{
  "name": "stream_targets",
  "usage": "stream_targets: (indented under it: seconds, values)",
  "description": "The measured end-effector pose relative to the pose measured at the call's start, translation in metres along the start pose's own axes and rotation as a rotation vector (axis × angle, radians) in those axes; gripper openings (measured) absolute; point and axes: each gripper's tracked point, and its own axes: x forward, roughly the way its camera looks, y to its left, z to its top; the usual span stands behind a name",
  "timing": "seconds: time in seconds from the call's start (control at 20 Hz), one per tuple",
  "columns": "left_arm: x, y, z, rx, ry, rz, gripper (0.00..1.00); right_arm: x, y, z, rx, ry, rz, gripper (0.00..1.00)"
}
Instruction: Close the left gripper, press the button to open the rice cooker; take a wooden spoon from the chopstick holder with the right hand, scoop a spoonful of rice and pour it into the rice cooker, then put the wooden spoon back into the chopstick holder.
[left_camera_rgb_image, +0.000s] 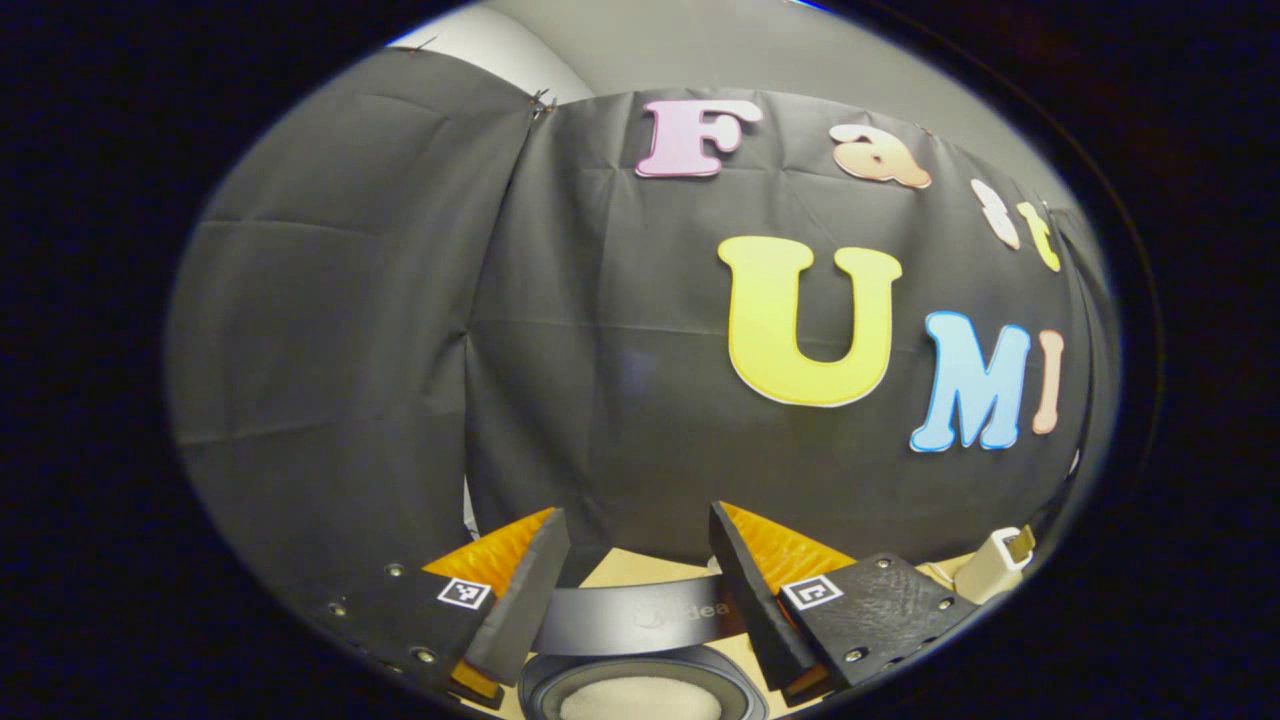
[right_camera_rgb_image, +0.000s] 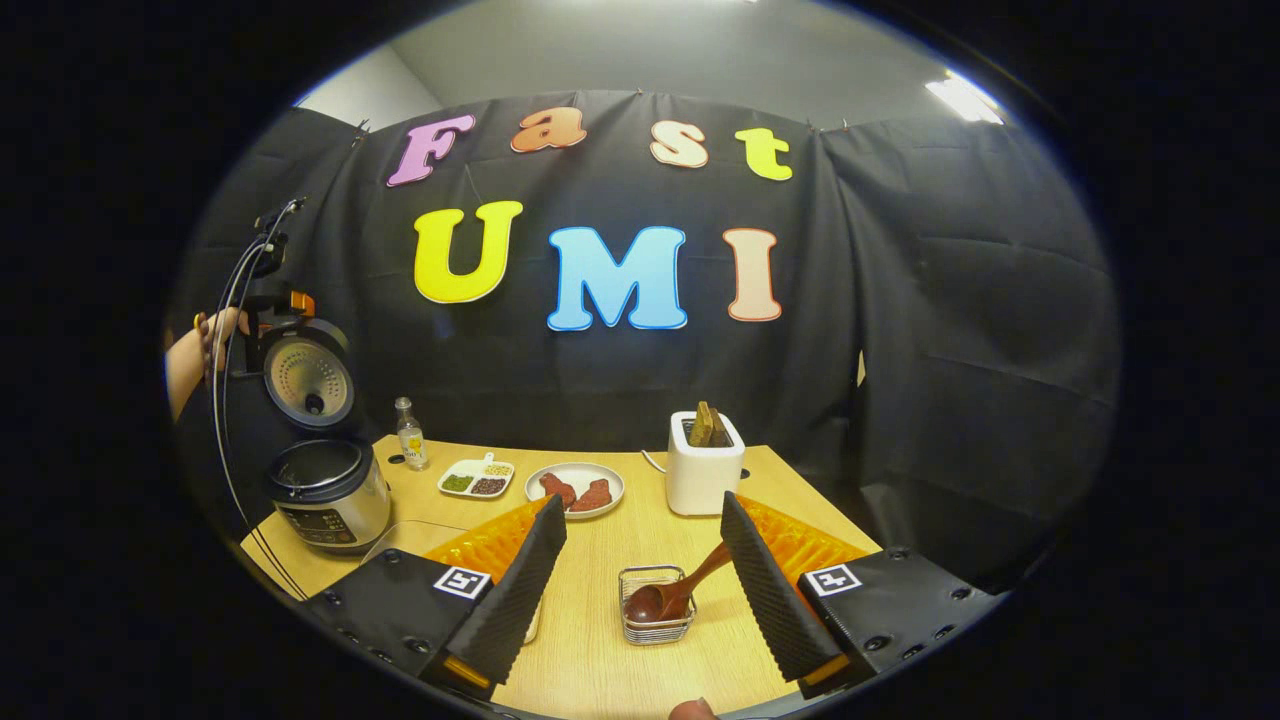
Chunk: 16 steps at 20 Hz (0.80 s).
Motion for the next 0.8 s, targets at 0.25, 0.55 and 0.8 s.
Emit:
stream_targets:
  seconds: [0.25, 0.55, 0.8]
  values:
    - [-0.040, -0.008, -0.022, -0.002, 0.015, 0.008, 0.88, 0.007, 0.000, -0.003, -0.011, 0.004, 0.055, 0.98]
    - [-0.085, -0.018, -0.063, -0.030, 0.049, 0.023, 0.90, 0.004, -0.008, -0.003, -0.027, 0.000, 0.105, 0.98]
    - [-0.112, -0.026, -0.106, -0.028, 0.084, 0.043, 0.92, 0.003, -0.018, -0.010, -0.033, 0.011, 0.130, 0.98]
